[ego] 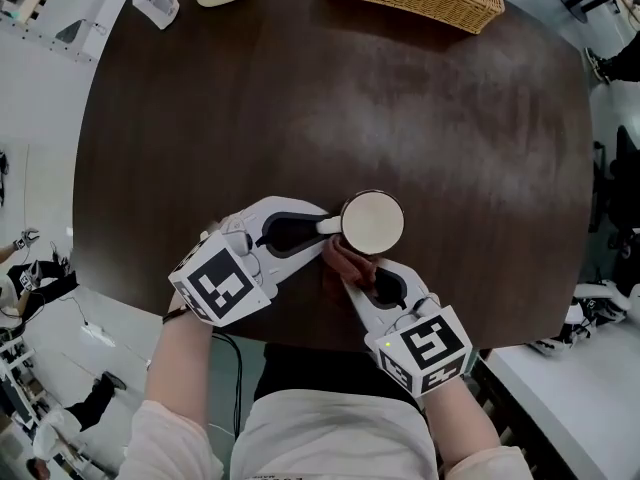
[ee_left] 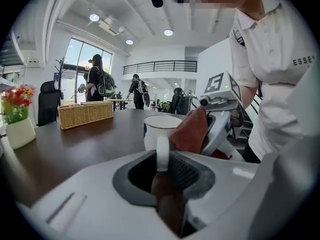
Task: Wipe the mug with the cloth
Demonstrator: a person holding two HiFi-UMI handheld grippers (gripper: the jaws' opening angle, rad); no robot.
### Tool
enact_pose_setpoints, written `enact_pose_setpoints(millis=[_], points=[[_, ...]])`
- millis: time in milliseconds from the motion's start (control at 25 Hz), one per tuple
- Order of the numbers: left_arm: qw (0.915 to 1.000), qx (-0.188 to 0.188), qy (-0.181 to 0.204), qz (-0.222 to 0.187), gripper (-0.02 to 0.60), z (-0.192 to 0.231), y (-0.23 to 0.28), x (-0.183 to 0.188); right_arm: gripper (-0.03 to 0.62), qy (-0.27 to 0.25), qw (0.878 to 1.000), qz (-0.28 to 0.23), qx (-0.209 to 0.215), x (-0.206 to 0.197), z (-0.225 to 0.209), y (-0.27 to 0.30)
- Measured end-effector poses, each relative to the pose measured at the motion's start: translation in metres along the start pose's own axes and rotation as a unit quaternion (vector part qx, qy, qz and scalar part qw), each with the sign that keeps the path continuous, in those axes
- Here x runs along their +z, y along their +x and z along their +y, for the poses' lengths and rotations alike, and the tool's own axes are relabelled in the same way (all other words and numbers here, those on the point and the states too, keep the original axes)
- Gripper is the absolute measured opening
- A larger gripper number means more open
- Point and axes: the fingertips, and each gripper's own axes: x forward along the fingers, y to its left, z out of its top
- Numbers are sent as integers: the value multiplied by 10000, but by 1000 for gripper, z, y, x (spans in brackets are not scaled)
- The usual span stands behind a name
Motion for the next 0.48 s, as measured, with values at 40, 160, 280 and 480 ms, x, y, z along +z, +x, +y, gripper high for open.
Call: enact_pose_setpoints(millis=[40,160,280,480], points=[[10000,-45,23,5,81,0,0,0,83,54,10000,20,-58,-2,-6,-1],[9999,-162,52,32,80,0,0,-2,83,158,9995,86,-267,-8,-22,-7],[9997,-242,52,18,80,-1,-1,-2,83,350,9981,107,-498,-11,-40,-19],[9996,-264,112,32,81,-1,0,-2,81,596,9936,-29,-959,-7,-74,-40]])
